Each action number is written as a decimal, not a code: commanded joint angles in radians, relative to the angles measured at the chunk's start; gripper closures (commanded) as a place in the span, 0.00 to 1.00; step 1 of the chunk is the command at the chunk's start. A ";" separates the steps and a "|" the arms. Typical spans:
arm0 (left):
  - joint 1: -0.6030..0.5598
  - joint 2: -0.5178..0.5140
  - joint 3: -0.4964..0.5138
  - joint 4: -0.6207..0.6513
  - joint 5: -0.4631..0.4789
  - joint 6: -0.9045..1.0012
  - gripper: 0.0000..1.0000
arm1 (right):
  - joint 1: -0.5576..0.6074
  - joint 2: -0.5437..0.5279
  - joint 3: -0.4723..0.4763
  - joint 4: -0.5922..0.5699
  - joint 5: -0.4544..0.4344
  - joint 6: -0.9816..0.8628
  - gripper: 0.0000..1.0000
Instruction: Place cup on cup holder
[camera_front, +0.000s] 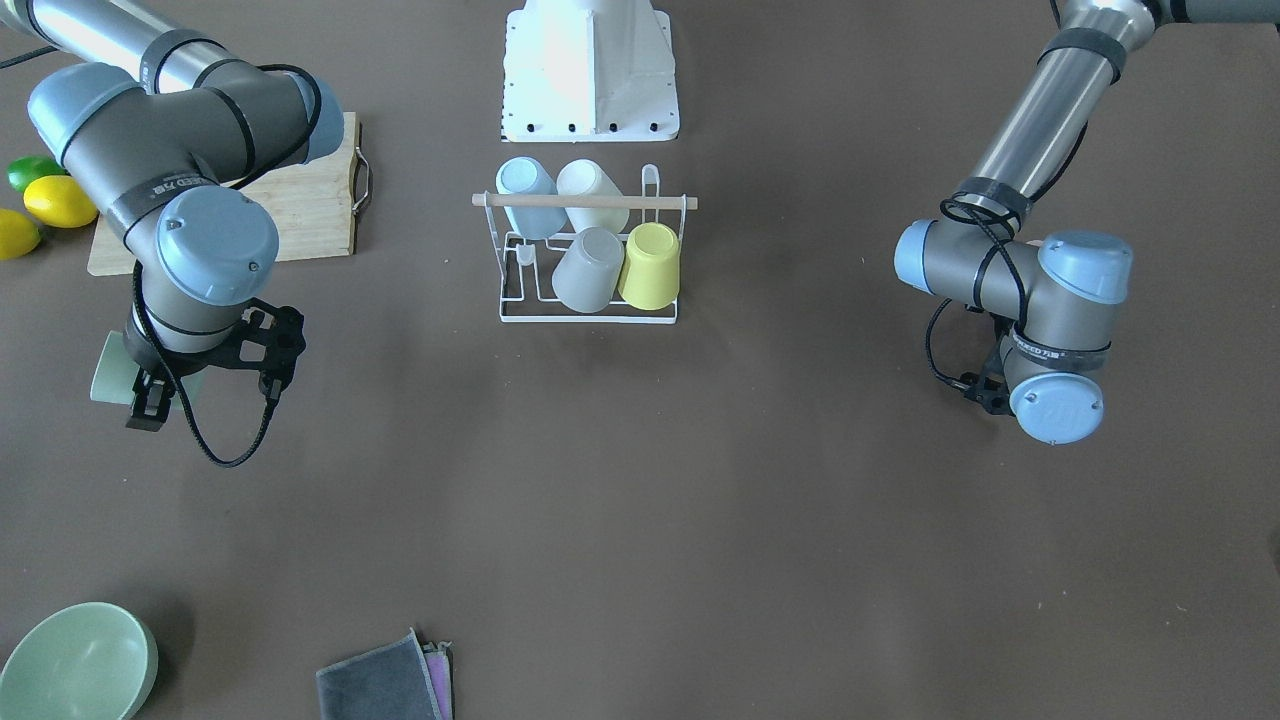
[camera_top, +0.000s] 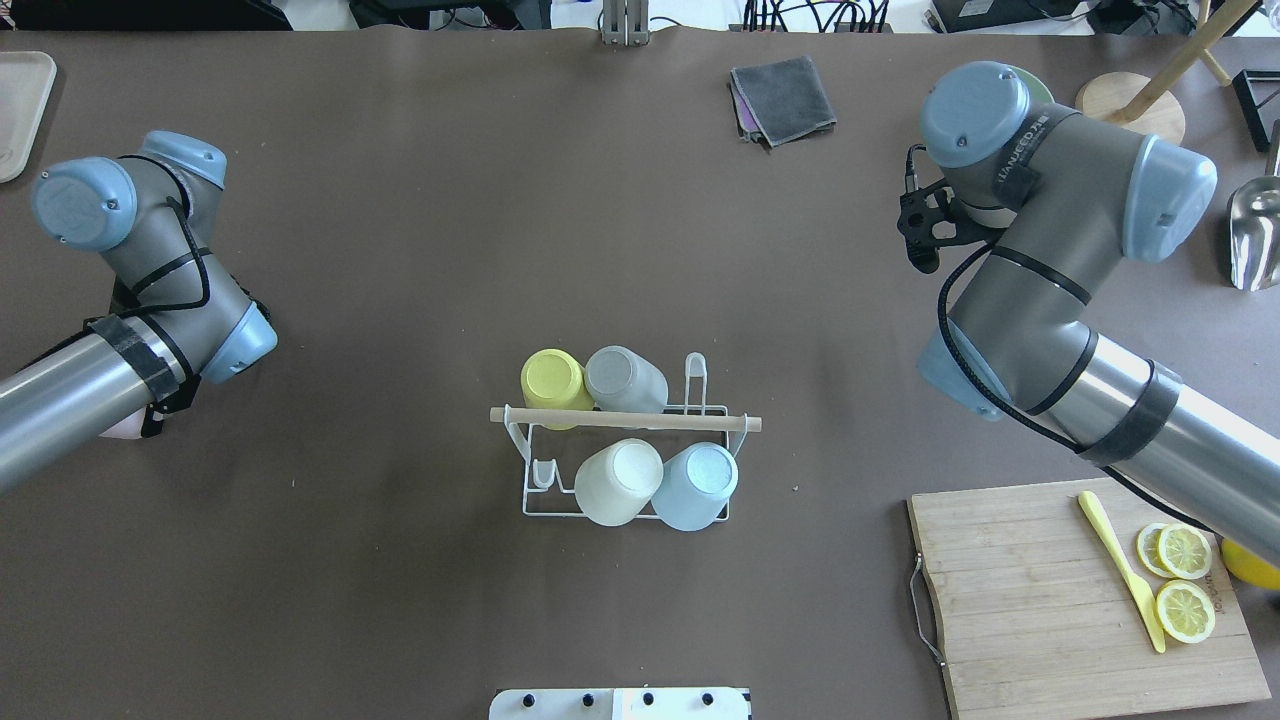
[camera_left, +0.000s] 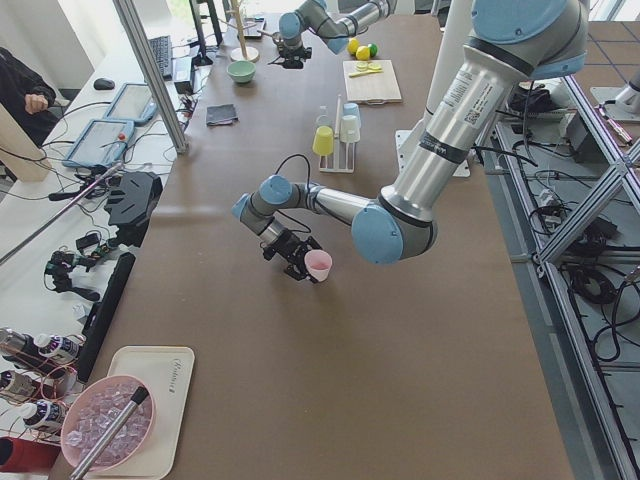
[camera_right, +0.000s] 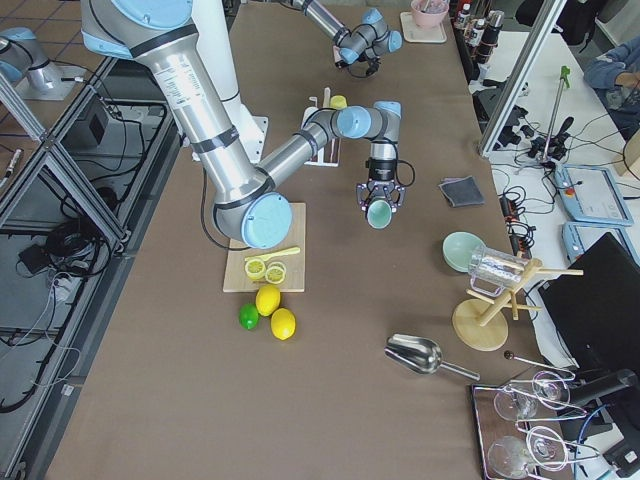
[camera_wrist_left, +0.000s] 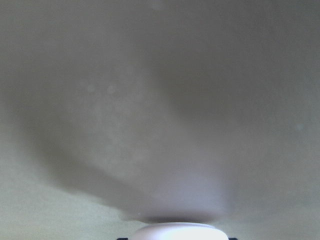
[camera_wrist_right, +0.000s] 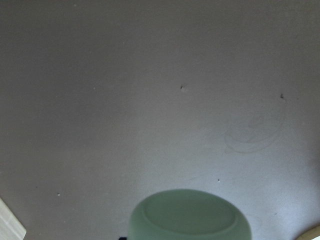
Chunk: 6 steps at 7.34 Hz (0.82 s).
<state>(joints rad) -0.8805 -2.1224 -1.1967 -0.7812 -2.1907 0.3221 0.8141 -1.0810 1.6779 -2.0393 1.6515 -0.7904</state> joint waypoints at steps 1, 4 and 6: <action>-0.087 0.001 -0.087 0.052 0.028 0.038 1.00 | -0.021 -0.034 0.023 0.090 0.054 0.005 1.00; -0.189 0.005 -0.210 0.156 0.041 0.078 1.00 | 0.043 -0.037 0.097 0.192 0.227 0.008 1.00; -0.260 0.022 -0.288 0.184 0.049 0.081 1.00 | 0.083 -0.066 0.143 0.311 0.415 0.122 1.00</action>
<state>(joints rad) -1.0962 -2.1119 -1.4345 -0.6203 -2.1457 0.4019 0.8756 -1.1252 1.7860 -1.8081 1.9572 -0.7332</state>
